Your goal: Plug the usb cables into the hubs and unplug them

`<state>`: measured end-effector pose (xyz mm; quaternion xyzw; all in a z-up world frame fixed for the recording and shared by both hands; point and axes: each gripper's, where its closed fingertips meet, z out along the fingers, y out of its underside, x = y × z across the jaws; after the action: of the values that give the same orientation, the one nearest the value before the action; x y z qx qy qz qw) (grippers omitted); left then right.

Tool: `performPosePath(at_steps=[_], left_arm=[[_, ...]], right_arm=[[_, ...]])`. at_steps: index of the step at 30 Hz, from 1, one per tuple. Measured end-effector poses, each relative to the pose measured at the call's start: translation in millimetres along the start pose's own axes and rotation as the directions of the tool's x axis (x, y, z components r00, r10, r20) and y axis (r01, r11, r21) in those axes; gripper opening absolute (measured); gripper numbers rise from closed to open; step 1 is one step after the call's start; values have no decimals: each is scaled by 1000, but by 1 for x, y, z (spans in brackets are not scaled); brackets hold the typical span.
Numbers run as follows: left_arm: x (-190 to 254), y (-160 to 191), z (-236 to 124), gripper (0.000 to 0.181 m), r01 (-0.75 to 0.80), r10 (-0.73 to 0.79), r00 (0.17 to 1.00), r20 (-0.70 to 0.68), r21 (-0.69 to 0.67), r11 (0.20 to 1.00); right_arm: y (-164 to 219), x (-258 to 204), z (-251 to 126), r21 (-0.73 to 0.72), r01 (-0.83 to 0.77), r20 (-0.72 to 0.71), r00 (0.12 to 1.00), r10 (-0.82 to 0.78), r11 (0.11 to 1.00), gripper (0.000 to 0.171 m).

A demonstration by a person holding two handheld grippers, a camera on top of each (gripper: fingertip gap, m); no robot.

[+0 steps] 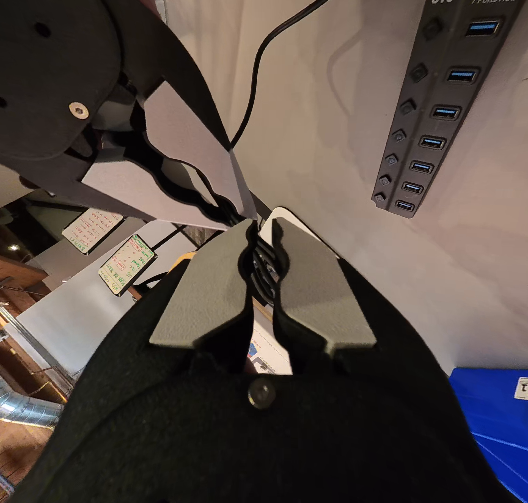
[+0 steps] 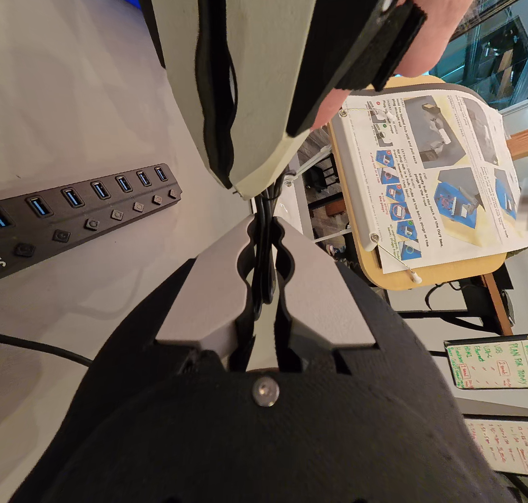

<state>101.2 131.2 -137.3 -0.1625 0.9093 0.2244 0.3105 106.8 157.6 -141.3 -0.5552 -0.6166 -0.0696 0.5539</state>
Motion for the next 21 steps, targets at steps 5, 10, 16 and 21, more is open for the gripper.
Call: performPosePath(at_steps=[5, 10, 16, 21], left_arm=[[-2, 2, -3, 16, 11, -11, 1000, 3, 3, 1000], [-3, 3, -5, 18, 3, -3, 1000, 22, -2, 1000], [-7, 3, -14, 19, 8, -8, 999, 52, 1, 1000], [-18, 8, -31, 25, 69, -67, 990, 125, -11, 998]], right_arm=[[1, 1, -1, 8, -7, -1, 1000, 7, 1000, 4], [-1, 3, -2, 14, -4, -9, 1000, 4, 1000, 4], [-3, 6, -4, 25, 7, -33, 999, -6, 1000, 4], [-4, 11, -6, 27, 23, -61, 998, -21, 999, 4]])
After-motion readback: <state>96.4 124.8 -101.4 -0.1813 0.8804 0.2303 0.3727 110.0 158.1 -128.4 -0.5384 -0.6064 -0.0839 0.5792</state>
